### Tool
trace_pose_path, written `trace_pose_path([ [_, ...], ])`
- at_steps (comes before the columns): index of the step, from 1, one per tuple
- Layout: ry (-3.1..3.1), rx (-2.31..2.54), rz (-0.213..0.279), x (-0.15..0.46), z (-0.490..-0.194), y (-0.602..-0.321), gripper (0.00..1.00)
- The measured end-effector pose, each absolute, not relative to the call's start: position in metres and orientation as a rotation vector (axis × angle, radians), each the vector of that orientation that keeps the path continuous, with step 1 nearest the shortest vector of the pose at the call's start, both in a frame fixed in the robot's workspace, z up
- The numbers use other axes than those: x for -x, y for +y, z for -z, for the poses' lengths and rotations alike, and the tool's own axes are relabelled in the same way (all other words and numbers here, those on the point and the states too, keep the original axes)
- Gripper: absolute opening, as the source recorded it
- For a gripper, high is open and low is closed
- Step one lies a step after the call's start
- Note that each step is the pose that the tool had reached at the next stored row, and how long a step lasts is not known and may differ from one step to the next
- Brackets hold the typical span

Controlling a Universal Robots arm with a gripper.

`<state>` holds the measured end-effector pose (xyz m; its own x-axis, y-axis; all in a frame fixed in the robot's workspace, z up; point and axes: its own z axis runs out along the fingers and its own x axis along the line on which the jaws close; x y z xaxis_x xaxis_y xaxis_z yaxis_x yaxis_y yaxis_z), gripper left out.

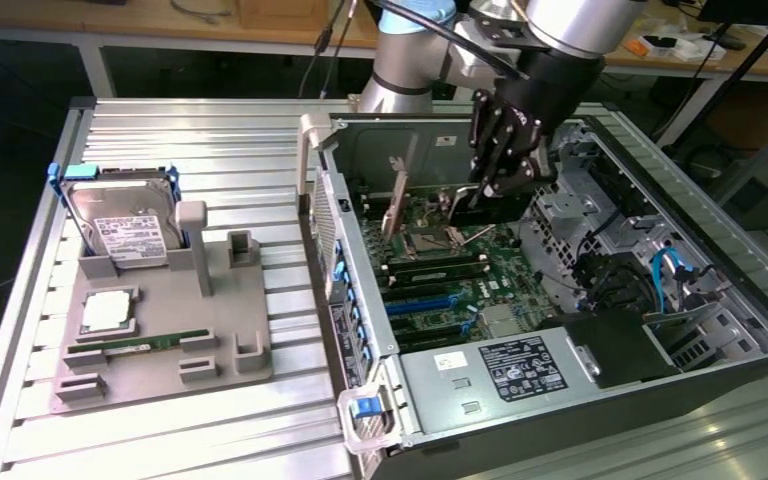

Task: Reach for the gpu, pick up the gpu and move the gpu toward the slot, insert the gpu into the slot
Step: 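Insert the gpu into the slot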

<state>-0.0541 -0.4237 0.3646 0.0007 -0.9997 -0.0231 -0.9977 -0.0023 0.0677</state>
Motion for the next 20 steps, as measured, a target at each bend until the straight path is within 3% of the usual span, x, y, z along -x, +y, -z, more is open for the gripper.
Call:
trace_pose_path([
  [11,-2.216,-2.181,0.101,0.054,-0.345,-0.427,0.27],
  [20,-2.218,-2.179,0.101,0.054,-0.341,-0.446,0.27],
])
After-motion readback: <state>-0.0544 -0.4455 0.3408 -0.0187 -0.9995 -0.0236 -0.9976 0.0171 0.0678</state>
